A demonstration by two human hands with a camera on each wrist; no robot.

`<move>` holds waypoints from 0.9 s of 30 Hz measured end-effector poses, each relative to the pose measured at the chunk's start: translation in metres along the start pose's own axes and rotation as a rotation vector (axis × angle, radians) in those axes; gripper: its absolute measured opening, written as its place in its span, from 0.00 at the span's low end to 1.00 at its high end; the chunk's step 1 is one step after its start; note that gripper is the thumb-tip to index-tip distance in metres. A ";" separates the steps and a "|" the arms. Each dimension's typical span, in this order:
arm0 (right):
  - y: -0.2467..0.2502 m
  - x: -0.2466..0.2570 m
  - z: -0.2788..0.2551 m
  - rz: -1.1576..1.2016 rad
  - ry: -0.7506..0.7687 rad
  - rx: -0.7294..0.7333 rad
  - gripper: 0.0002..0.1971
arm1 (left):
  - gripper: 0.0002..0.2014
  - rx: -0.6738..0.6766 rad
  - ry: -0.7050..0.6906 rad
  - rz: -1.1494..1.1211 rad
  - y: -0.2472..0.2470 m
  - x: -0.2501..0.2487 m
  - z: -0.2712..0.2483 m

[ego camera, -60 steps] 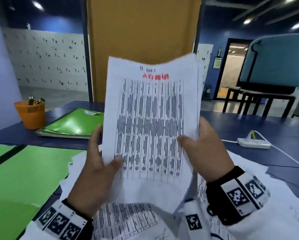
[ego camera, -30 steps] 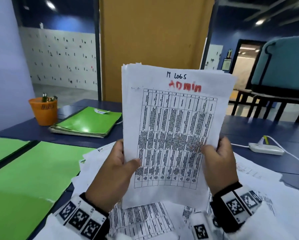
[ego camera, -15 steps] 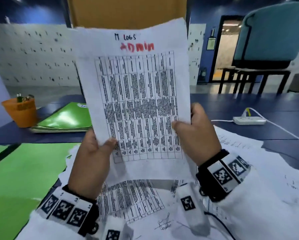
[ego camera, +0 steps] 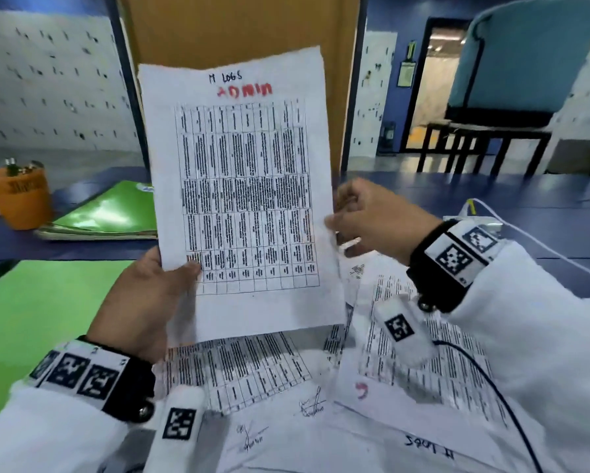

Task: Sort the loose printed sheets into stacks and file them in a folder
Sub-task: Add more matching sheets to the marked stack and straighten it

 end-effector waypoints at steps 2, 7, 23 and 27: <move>0.025 -0.020 0.003 -0.294 -0.117 0.058 0.12 | 0.10 -0.073 -0.007 0.036 0.006 0.000 0.002; 0.051 -0.066 -0.005 -0.978 -0.267 0.298 0.10 | 0.12 -0.156 -0.050 -0.012 0.006 -0.004 -0.001; -0.020 -0.071 -0.008 -1.195 0.079 0.668 0.11 | 0.17 -0.261 -0.120 -0.122 0.028 0.003 0.012; -0.018 -0.078 -0.006 -1.092 0.035 0.668 0.19 | 0.16 -0.282 -0.137 -0.141 0.027 -0.001 0.011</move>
Point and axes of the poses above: each hand's wrist, its own z-axis towards the middle knuckle, its own y-axis out of the back of the hand, x = y × z, the point moved 3 cm from there along z, towards the middle knuckle, and after that the axes turned 5 degrees about x, right-handed, at the moved point
